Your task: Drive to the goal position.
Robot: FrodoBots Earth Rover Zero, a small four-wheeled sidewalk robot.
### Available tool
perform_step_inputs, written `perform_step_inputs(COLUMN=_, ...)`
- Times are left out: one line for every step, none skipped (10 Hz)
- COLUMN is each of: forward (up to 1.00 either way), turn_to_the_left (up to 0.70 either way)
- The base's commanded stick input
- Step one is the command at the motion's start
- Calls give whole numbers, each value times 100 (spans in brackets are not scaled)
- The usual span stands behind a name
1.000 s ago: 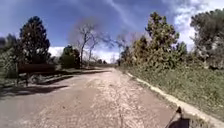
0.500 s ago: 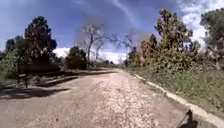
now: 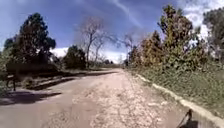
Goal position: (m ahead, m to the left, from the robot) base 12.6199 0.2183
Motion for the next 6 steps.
perform_step_inputs(forward=100, turn_to_the_left=0)
perform_step_inputs(forward=100, turn_to_the_left=0)
perform_step_inputs(forward=100, turn_to_the_left=0)
perform_step_inputs(forward=100, turn_to_the_left=0)
perform_step_inputs(forward=100, turn_to_the_left=0)
perform_step_inputs(forward=100, turn_to_the_left=0)
